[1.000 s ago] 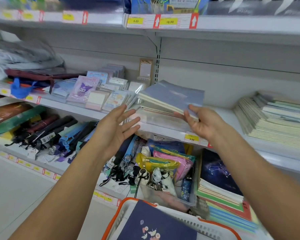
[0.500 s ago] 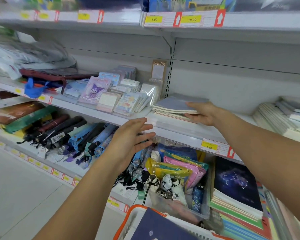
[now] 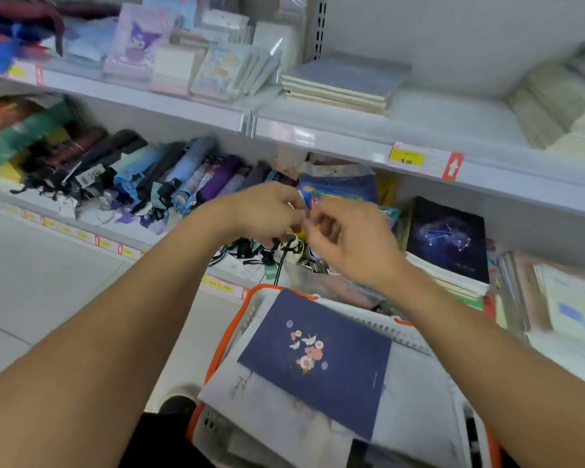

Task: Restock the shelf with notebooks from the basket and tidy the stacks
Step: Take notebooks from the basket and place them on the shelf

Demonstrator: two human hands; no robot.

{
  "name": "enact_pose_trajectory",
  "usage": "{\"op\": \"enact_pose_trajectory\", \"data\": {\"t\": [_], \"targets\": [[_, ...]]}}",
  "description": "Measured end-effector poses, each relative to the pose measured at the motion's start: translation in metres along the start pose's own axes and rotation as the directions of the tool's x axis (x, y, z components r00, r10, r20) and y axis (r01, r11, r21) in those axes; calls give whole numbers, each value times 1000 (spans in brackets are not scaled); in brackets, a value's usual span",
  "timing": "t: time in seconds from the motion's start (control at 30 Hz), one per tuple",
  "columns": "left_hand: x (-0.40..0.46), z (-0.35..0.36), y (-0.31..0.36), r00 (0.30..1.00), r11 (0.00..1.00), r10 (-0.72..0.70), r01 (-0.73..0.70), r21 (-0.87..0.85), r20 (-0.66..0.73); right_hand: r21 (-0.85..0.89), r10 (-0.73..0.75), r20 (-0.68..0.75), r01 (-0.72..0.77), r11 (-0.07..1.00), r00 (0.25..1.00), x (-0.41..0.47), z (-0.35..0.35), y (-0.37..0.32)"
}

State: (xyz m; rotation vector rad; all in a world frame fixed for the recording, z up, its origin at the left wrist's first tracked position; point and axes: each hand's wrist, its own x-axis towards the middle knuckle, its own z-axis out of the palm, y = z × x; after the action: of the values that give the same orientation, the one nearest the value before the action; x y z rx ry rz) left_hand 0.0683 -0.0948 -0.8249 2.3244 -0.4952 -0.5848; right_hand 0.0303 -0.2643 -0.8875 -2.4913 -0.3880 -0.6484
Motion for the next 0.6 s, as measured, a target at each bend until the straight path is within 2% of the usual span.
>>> {"op": "enact_pose_trajectory", "data": {"t": [0.03,0.07,0.1,0.13,0.2,0.27,0.37,0.47,0.6], "targets": [[0,7,-2,995,994,-16,4,111,103,-57,123,272,-112,992,954,-31,21,11],[0,14,-4,980,981,-43,4,196,195,-134,257,472,-220,966,843,-59,40,29],[-2,21,-4,961,968,-78,10,250,265,-186,366,575,-319,929,732,-85,51,49],[-3,26,-5,942,957,-118,23,291,313,-201,445,614,-416,887,652,-106,57,67],[-4,37,-9,917,931,-171,30,365,361,-160,506,665,-557,815,550,-139,62,92],[-5,46,-17,897,914,-203,30,406,392,-118,514,673,-607,785,533,-159,68,103],[-4,54,-26,873,887,-245,26,461,422,-270,555,579,-501,822,598,-161,74,108],[-1,56,-30,873,880,-262,41,473,412,-368,614,578,-500,784,537,-159,76,110],[-3,58,-34,883,894,-268,78,442,386,-406,654,562,-520,751,505,-161,67,115]]}}
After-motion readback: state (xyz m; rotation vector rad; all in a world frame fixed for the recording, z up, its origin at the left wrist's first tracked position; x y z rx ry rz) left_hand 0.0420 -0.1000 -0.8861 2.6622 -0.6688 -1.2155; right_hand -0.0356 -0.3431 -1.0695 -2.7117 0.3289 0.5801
